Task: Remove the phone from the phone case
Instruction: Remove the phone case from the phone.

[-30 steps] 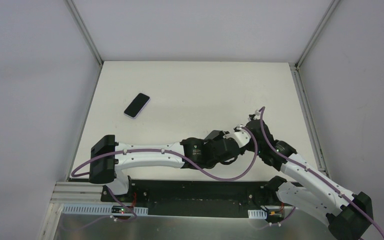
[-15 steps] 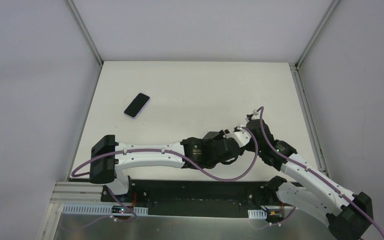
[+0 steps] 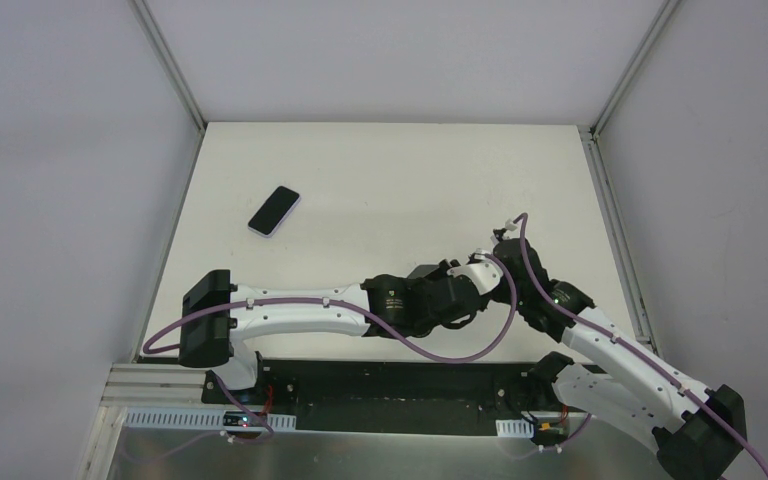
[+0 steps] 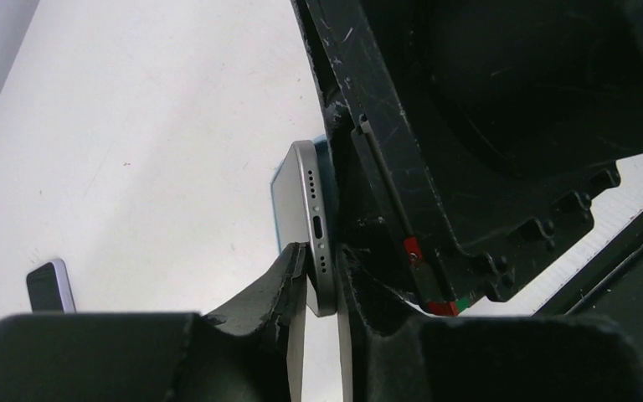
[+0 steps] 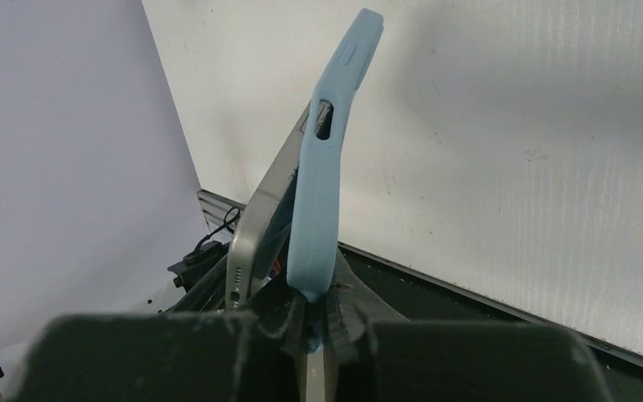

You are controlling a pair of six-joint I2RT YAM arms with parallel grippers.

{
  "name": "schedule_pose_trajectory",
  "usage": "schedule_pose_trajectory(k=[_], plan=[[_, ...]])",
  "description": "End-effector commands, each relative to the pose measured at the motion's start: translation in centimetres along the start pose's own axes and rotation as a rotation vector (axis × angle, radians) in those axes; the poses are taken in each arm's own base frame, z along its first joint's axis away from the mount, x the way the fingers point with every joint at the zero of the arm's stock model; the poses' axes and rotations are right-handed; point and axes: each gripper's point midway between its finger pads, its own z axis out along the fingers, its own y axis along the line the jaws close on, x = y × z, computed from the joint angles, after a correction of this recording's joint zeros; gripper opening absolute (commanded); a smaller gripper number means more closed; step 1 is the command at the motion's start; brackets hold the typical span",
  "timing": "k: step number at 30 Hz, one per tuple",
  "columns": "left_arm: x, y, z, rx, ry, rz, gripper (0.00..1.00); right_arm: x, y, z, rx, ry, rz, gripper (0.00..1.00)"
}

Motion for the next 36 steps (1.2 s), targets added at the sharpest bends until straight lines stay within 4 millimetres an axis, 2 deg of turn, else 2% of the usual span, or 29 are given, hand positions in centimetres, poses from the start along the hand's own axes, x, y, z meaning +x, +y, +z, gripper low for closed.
schedule_pose_trajectory(k=[1, 6, 17, 24, 36], plan=[[-0.3, 1.0, 1.0, -0.057, 0.003, -0.009, 0.14, 0.9, 4.7, -2.1, -0.175, 0.045, -0.063, 0.0], [-0.7, 1.0, 0.4, -0.064, -0.013, -0.009, 0.0, 0.6, 4.4, -1.9, -0.166, 0.028, -0.062, 0.0], [-2.0, 3.3, -2.0, -0.159, -0.071, -0.04, 0.0, -0.6, 3.3, -1.0, -0.13, -0.042, 0.001, 0.0], [-2.3, 3.5, -2.8, -0.169, -0.089, -0.038, 0.0, -1.6, 2.7, -1.0, -0.106, -0.101, 0.011, 0.0], [-2.9, 4.2, -4.6, -0.16, -0.126, -0.025, 0.0, -2.2, 1.6, -0.8, -0.057, -0.125, -0.003, 0.0]])
